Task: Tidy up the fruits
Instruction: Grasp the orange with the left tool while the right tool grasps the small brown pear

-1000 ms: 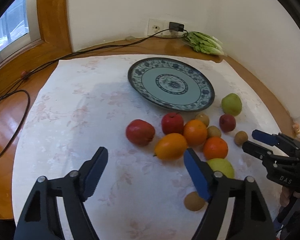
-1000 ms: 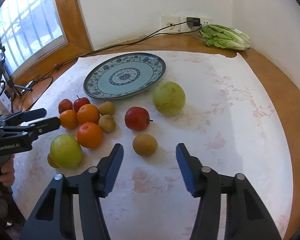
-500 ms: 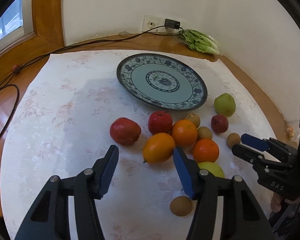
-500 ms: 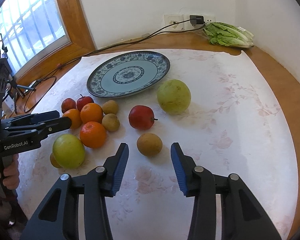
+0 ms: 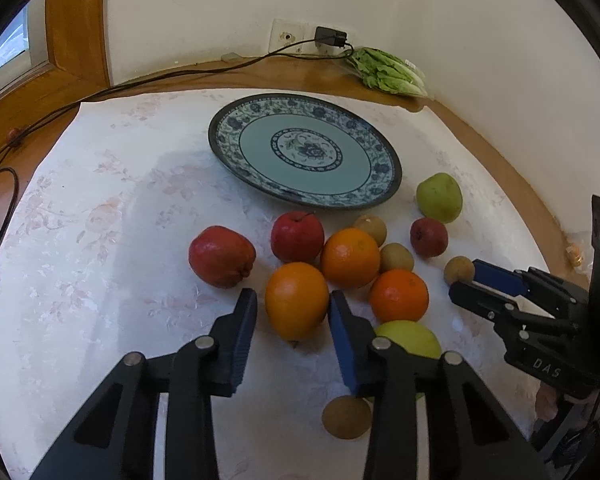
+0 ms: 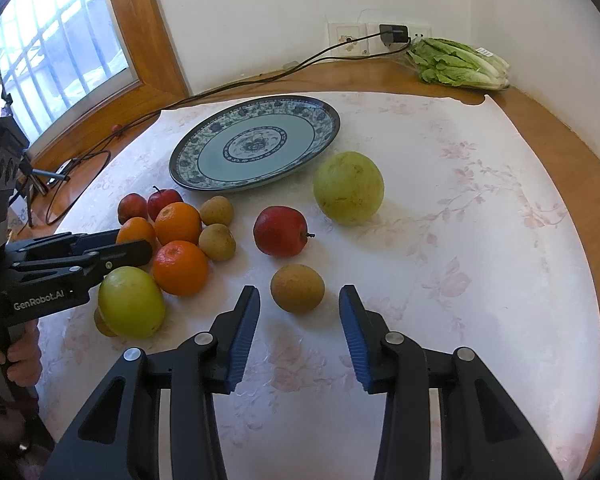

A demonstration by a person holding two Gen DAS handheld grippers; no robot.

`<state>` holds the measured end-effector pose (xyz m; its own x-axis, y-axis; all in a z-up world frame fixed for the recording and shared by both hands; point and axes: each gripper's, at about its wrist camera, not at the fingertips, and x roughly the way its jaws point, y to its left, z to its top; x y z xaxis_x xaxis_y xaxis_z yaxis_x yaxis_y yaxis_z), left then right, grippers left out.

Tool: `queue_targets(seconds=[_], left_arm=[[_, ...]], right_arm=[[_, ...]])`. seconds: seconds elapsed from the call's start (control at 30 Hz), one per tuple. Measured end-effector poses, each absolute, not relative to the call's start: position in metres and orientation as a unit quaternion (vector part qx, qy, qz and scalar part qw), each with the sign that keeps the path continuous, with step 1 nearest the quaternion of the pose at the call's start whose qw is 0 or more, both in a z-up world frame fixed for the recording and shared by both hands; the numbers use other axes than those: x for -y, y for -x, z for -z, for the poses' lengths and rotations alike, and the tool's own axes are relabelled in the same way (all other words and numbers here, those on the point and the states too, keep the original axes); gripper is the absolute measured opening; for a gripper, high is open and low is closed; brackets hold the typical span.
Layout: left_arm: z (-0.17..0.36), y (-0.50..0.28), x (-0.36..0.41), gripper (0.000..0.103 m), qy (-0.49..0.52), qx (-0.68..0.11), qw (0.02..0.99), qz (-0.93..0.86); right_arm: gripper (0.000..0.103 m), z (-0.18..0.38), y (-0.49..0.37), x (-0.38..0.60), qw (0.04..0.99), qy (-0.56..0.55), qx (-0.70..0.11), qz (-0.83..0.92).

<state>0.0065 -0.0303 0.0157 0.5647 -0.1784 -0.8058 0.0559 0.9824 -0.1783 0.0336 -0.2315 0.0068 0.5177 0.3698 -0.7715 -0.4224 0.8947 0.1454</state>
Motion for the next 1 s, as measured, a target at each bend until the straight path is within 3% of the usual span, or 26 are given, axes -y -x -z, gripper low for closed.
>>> queue_targets(seconds=[0.43, 0.7, 1.0], left_arm=[[-0.014, -0.008, 0.031, 0.033, 0.063, -0.455, 0.885, 0.073], [-0.015, -0.005, 0.031, 0.033, 0.062, -0.453, 0.886, 0.075], [-0.028, 0.005, 0.026, 0.033, 0.064, -0.44, 0.893, 0.073]], right_arm=[[0.042, -0.006, -0.035, 0.231, 0.87, 0.028, -0.436, -0.228], [0.029, -0.006, -0.039, 0.229, 0.871, 0.028, -0.435, -0.227], [0.029, -0.011, -0.032, 0.225, 0.875, 0.037, -0.427, -0.227]])
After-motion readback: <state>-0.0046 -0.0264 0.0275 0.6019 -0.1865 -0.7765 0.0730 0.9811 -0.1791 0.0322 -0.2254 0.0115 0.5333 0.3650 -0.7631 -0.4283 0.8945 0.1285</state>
